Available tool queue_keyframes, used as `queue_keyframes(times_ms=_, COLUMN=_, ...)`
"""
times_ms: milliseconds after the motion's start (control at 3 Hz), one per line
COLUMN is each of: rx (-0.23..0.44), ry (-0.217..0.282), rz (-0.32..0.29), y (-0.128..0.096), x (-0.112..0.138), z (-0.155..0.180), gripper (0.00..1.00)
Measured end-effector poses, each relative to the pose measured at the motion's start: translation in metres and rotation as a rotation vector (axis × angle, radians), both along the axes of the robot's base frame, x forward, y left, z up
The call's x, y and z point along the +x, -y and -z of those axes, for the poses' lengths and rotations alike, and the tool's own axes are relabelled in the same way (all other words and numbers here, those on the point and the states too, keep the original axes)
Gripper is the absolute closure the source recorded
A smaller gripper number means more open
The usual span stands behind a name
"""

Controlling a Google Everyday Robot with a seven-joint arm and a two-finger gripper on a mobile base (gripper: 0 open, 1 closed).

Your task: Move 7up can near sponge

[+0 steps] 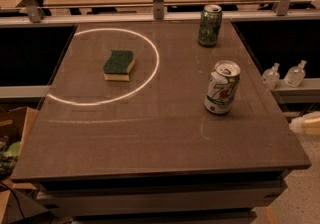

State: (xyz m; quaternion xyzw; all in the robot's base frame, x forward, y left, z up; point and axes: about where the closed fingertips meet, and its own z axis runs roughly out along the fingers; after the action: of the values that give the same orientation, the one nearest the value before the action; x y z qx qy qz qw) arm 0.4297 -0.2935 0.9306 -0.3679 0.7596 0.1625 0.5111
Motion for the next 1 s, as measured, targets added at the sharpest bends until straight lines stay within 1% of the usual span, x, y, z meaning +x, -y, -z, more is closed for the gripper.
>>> queue_keyframes(times_ms=333, rx=0.080, ry=0.095, rz=-0.062, y=-0.0100, x=-0.0033, z=-0.0022, gripper=0.00)
queue_keyframes(times_ms=667, rx=0.080, ry=0.095, rz=-0.062, y=-0.0101, x=-0.0033, z=-0.0022, gripper=0.00)
queue_keyframes(times_ms=1000, rx=0.090, ry=0.097, rz=-0.028, y=-0.0200, x=-0.0014, z=0.0035, gripper=0.00)
